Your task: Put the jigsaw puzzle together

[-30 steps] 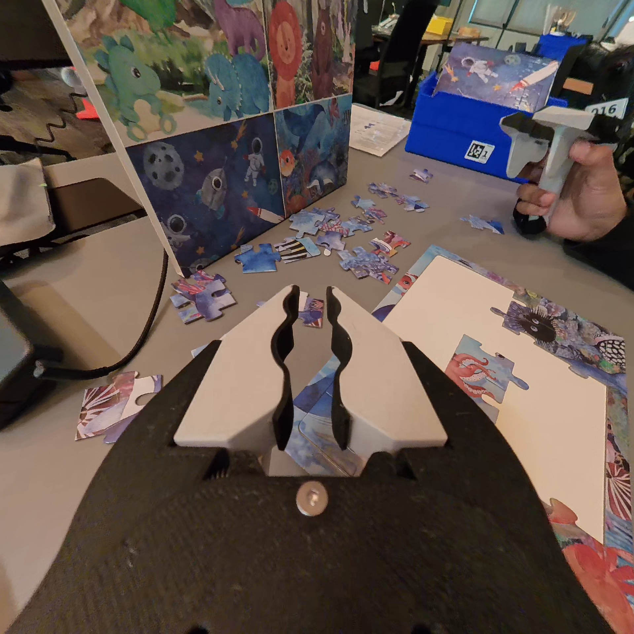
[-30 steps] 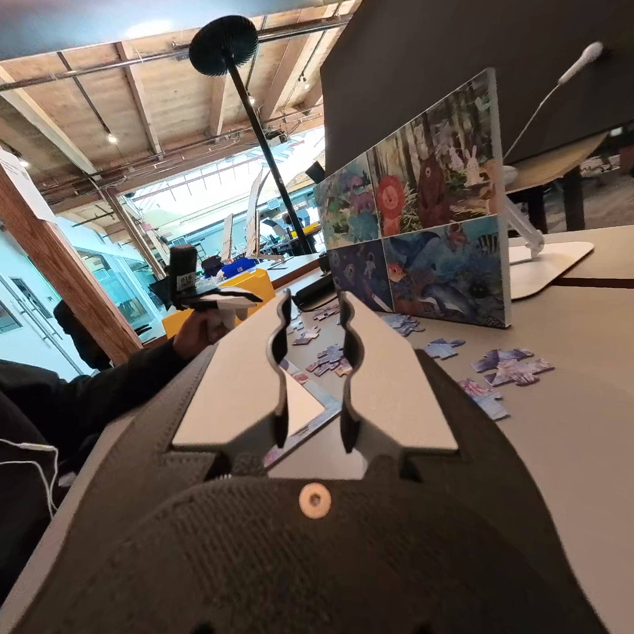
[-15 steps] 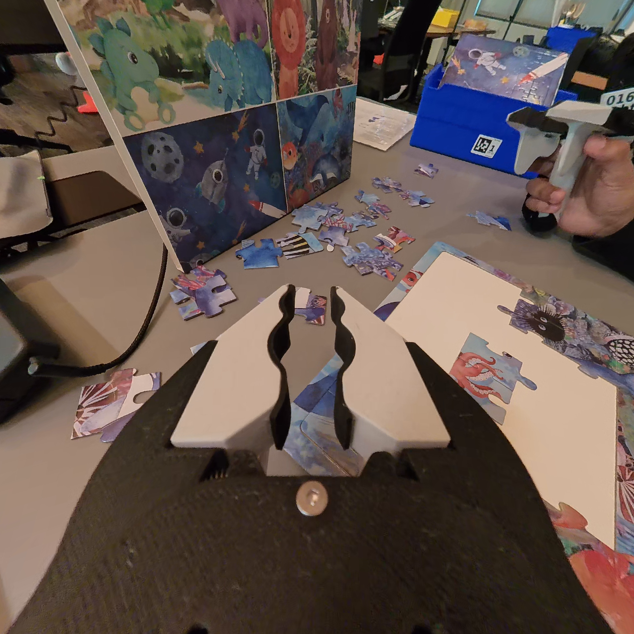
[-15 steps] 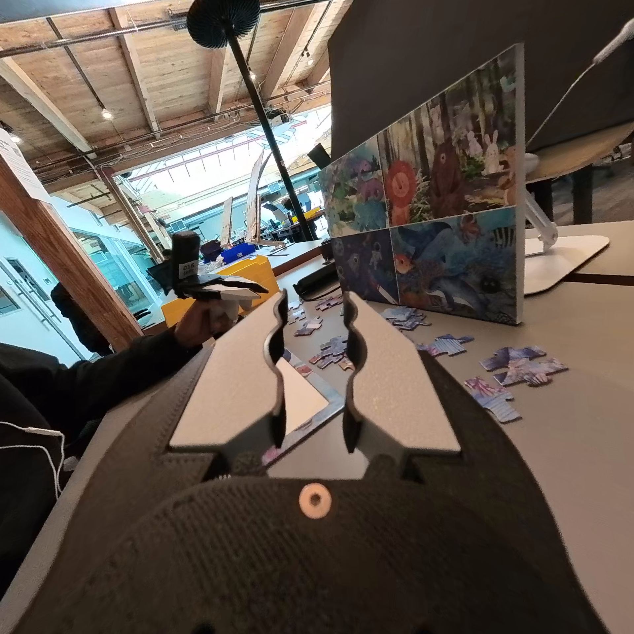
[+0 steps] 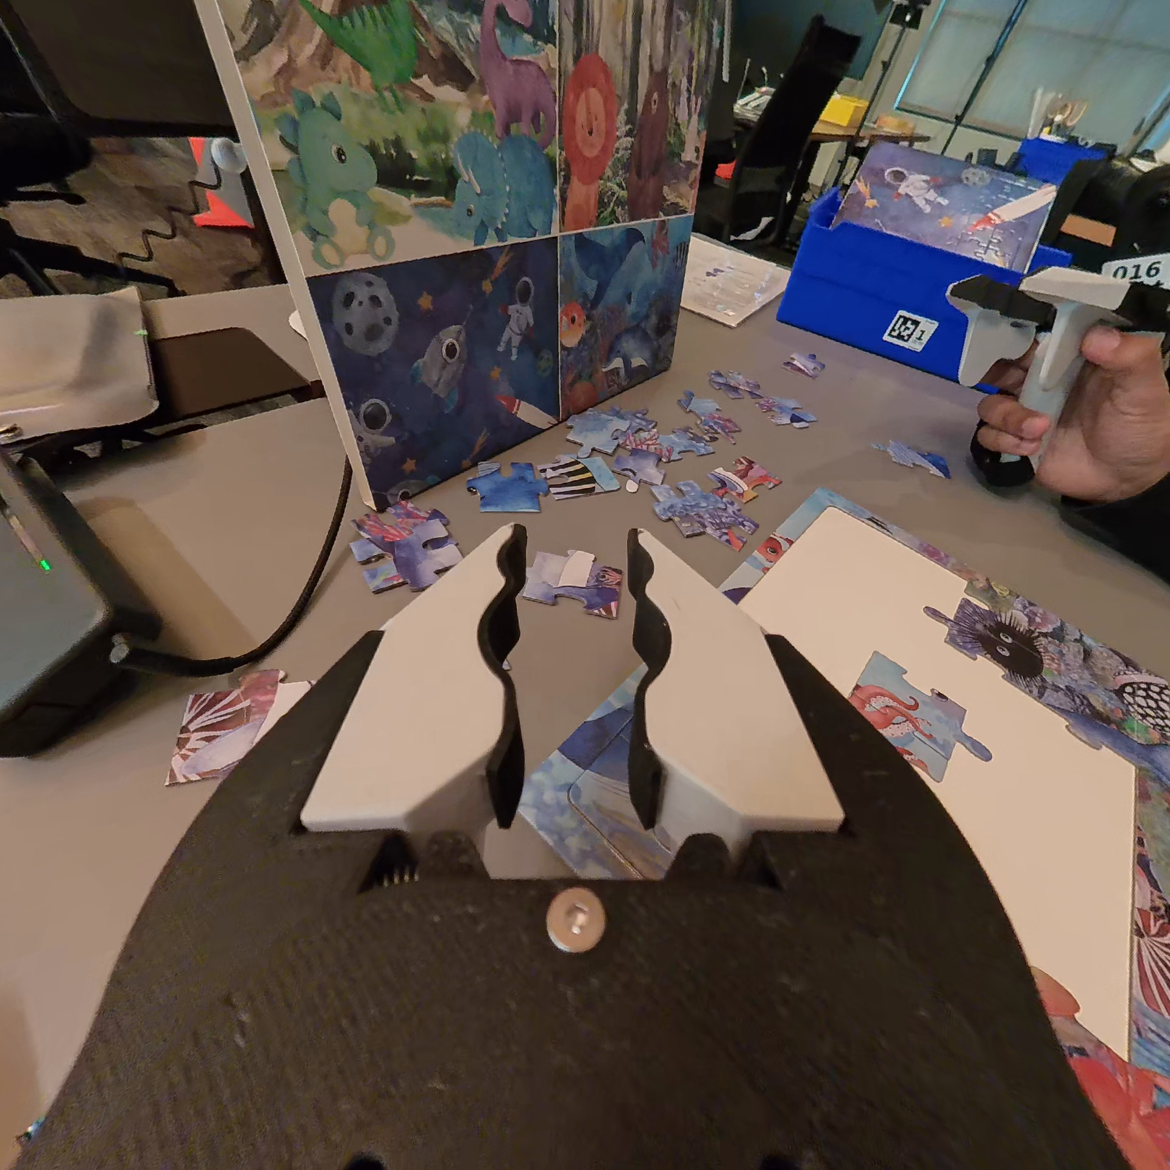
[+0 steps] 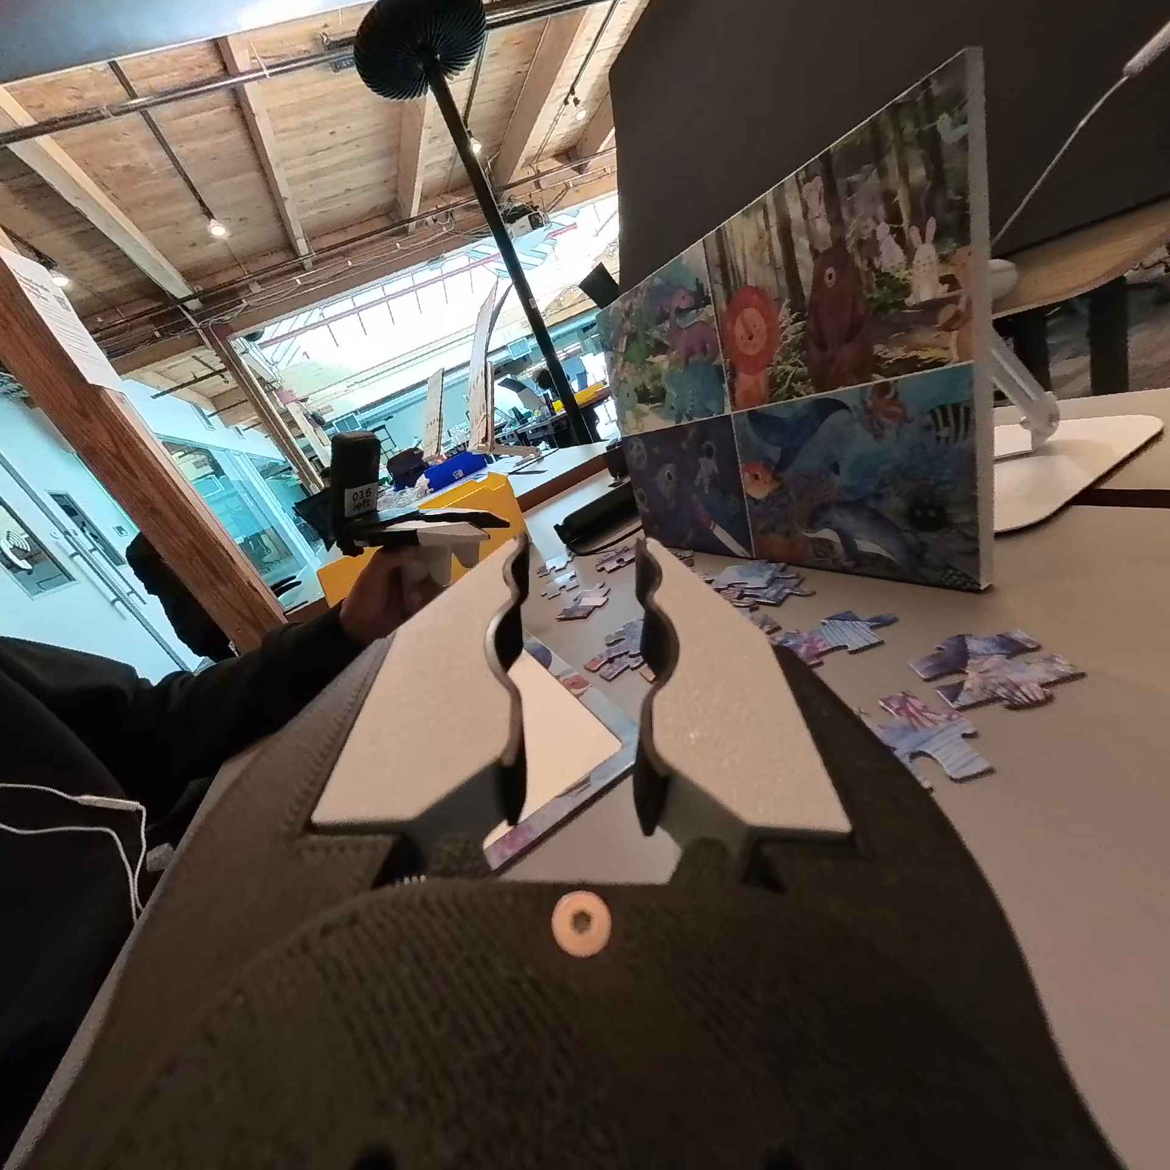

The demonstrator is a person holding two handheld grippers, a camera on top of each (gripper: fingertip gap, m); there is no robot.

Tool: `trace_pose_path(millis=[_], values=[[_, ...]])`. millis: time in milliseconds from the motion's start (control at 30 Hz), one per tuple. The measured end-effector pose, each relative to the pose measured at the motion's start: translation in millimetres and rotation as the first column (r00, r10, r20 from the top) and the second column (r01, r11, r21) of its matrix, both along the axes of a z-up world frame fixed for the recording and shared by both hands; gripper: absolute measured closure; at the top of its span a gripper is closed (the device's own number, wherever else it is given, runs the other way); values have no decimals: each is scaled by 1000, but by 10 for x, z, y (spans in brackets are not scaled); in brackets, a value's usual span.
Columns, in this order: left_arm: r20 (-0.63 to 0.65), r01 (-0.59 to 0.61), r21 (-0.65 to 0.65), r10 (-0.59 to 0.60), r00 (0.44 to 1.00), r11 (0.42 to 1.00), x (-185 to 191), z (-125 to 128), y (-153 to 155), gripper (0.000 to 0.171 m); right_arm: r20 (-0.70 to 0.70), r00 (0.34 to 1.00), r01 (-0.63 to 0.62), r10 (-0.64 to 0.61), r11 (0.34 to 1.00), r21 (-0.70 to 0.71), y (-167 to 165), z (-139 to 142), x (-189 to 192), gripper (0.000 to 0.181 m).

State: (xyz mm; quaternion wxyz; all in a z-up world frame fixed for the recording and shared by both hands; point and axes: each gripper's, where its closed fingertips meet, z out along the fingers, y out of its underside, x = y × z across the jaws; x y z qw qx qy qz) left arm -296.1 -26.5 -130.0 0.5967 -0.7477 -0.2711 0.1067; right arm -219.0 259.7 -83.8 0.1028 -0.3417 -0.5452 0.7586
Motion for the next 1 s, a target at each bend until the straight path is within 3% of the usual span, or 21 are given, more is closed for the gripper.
trace_pose_path(millis=[167, 367, 400, 467, 533, 767, 1000], values=[[-9, -22, 0, 22, 1000, 1000, -30, 11, -29, 141, 4, 1000, -3, 3, 1000, 1, -10, -7, -1, 149], [-111, -257, 5, 256, 960, 966, -308, 209, -446, 138, -1, 1000, -6, 6, 1000, -4, -21, 15, 11, 149], [-112, -292, 15, 292, 950, 956, -352, 239, -522, 141, -1, 1000, -7, 7, 1000, -3, -26, 15, 11, 149], [-103, -399, 7, 397, 912, 917, -476, 246, -711, 171, 2, 1000, -11, 11, 1000, -1, -41, 9, 11, 149], [-126, -464, -17, 458, 880, 886, -550, 266, -854, 171, 7, 1000, -15, 15, 1000, 0, -57, -1, 11, 149], [-221, -528, -63, 504, 835, 847, -591, 343, -1070, 171, 11, 1000, -21, 21, 1000, 4, -84, -5, 15, 150], [-188, -514, -64, 496, 848, 855, -602, 288, -1063, 171, 12, 1000, -17, 17, 1000, 9, -82, -7, 13, 150]])
